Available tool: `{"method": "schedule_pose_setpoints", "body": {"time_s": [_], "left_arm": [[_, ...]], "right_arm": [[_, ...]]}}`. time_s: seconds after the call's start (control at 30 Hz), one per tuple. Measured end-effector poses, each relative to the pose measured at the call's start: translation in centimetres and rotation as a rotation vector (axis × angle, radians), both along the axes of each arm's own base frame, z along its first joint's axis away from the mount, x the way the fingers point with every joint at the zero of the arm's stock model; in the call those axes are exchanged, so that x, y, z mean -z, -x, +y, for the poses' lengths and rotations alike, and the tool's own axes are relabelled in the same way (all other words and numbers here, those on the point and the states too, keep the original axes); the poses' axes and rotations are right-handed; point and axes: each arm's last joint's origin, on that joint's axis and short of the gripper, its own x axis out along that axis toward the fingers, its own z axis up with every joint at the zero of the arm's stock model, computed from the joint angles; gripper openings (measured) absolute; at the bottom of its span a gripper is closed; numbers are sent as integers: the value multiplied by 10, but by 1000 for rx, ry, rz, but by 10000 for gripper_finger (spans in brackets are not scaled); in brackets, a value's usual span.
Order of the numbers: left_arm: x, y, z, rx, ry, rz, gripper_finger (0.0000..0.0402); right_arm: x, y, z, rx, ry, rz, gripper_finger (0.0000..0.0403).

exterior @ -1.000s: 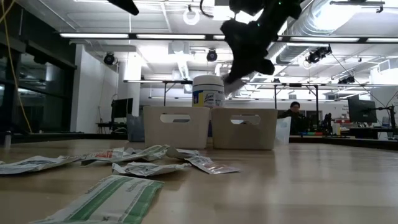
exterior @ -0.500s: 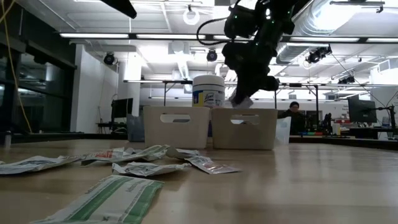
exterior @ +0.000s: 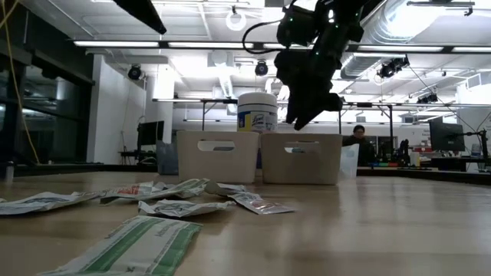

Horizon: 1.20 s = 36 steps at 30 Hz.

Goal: Pick & Place First Aid Supplies
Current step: Put the band aid into the transparent bin

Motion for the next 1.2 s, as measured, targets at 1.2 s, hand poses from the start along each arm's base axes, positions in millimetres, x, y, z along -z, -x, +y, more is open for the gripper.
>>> {"method": "schedule_pose_setpoints", "body": {"time_s": [1.2], "left_arm": [[119,-17,-85,149,632,429,186]], "right_arm": [[-84,62,94,-198,235,-104,147]]}}
